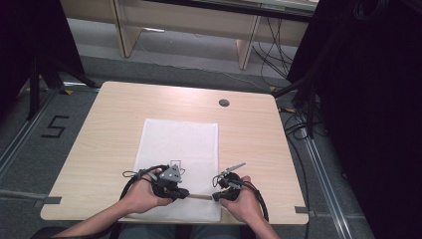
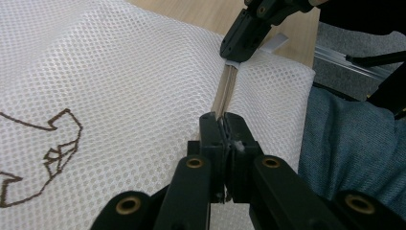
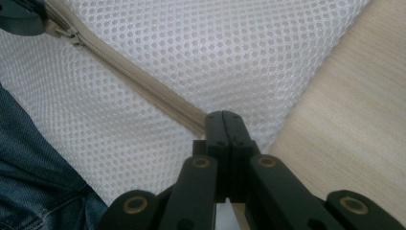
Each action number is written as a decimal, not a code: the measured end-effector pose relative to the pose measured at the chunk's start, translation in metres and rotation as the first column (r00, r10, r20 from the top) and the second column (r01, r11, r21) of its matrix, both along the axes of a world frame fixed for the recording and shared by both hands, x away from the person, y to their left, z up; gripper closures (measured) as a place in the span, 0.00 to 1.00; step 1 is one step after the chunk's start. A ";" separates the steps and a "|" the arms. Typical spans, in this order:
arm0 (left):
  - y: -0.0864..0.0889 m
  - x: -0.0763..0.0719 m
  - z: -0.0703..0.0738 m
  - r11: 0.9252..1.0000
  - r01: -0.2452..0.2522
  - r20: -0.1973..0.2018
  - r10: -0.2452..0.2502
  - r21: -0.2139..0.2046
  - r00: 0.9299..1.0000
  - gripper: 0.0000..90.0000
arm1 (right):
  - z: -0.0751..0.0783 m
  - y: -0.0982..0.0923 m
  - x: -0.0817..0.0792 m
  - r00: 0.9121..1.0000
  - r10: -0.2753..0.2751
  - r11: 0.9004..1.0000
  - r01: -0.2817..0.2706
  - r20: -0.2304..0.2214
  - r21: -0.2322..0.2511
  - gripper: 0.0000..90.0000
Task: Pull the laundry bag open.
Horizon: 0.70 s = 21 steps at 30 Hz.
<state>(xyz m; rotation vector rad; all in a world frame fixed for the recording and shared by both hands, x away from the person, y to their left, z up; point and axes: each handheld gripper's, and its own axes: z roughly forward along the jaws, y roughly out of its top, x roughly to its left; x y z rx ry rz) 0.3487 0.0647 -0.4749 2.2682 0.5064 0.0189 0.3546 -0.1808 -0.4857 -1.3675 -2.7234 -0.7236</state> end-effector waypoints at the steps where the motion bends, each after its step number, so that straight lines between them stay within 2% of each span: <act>1: 0.000 -0.001 -0.001 1.000 -0.012 -0.014 0.012 -0.009 1.000 0.97 | 0.000 0.000 0.000 1.000 0.000 1.000 0.000 0.000 0.000 1.00; 3: 0.003 0.000 0.000 1.000 0.002 -0.002 -0.002 -0.001 1.000 0.97 | 0.000 0.000 0.000 1.000 0.000 1.000 0.000 0.000 -0.001 1.00; 4: 0.003 -0.001 0.000 1.000 -0.014 -0.010 0.014 0.000 1.000 0.97 | 0.000 0.000 0.000 1.000 0.001 1.000 -0.001 -0.001 0.000 1.00; 6: 0.004 -0.001 -0.001 1.000 -0.015 -0.013 0.015 -0.009 1.000 0.97 | 0.000 0.000 0.000 1.000 0.001 1.000 -0.001 -0.002 -0.001 1.00; 7: 0.004 0.000 0.000 1.000 -0.004 -0.001 0.004 -0.006 1.000 0.97 | 0.000 0.000 0.000 1.000 0.001 1.000 -0.001 -0.002 -0.001 1.00; 9: 0.004 -0.002 0.000 1.000 -0.019 -0.014 0.019 -0.008 1.000 0.97 | 0.000 0.000 0.000 1.000 0.000 1.000 0.000 -0.002 -0.001 1.00; 10: 0.005 -0.001 0.000 1.000 -0.004 -0.003 0.003 -0.005 1.000 0.97 | 0.000 0.000 0.000 1.000 0.000 1.000 0.000 -0.002 -0.001 1.00; 14: 0.007 -0.002 0.000 1.000 -0.024 -0.013 0.024 -0.008 1.000 0.97 | 0.000 0.000 0.000 1.000 0.006 1.000 -0.006 0.003 0.003 1.00; 16: 0.008 0.000 0.000 1.000 -0.007 -0.001 0.007 -0.005 1.000 0.97 | 0.000 0.000 0.000 1.000 0.005 1.000 -0.005 0.003 0.002 1.00; 17: 0.008 -0.002 0.000 1.000 -0.024 -0.018 0.024 -0.011 1.000 0.97 | 0.000 0.000 0.000 1.000 0.005 1.000 -0.005 0.004 0.003 1.00; 21: 0.008 -0.002 0.000 1.000 -0.020 -0.011 0.020 -0.007 1.000 0.97 | 0.000 0.000 0.000 1.000 0.005 1.000 -0.005 0.004 0.003 1.00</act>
